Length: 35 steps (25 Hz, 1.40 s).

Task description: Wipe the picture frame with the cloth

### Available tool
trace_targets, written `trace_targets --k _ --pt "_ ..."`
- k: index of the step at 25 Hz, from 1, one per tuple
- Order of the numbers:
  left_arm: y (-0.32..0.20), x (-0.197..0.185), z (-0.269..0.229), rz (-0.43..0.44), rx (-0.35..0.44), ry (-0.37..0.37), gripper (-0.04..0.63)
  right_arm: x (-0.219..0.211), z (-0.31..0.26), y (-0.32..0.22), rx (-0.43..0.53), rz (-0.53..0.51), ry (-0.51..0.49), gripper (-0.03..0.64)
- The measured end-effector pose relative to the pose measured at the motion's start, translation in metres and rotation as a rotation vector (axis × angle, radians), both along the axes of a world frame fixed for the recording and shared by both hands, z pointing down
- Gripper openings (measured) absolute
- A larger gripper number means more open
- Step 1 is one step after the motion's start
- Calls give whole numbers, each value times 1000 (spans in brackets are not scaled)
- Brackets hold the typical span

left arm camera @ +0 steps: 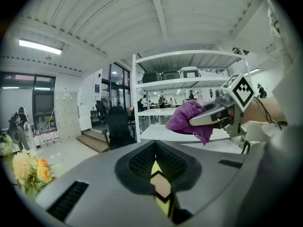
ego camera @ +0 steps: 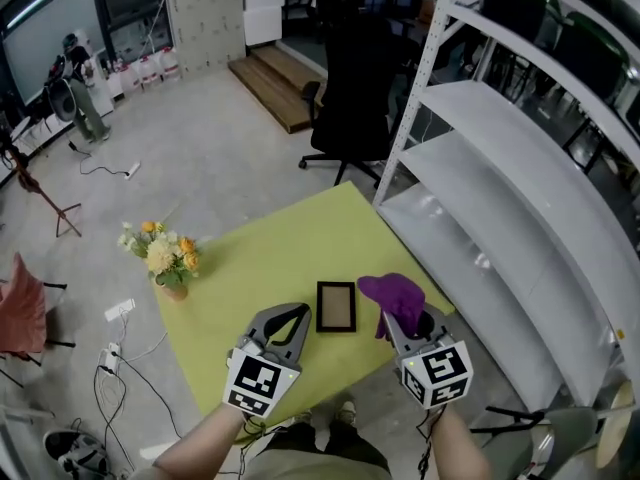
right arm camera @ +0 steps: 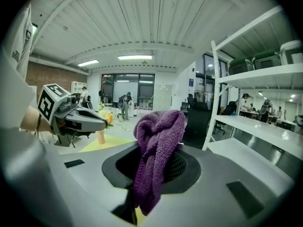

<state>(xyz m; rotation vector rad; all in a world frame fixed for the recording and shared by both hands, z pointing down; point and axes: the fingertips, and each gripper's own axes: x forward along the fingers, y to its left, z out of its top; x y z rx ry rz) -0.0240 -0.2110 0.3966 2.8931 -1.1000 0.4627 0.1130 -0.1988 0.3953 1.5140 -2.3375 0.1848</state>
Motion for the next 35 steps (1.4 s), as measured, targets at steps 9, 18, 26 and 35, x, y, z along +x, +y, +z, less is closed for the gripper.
trace_targets --k 9,18,26,35 --pt "-42 32 64 -28 -106 -59 6 -8 63 -68 -117 -137 20 90" --pt "-76 44 139 -56 -224 -124 6 -31 140 -125 -236 -262 71 91" --pt "-89 44 202 -82 -333 -157 6 -55 207 -146 -326 -343 122 91" --pt "-85 43 256 -90 -430 -186 6 -81 265 -145 -415 -414 181 91"
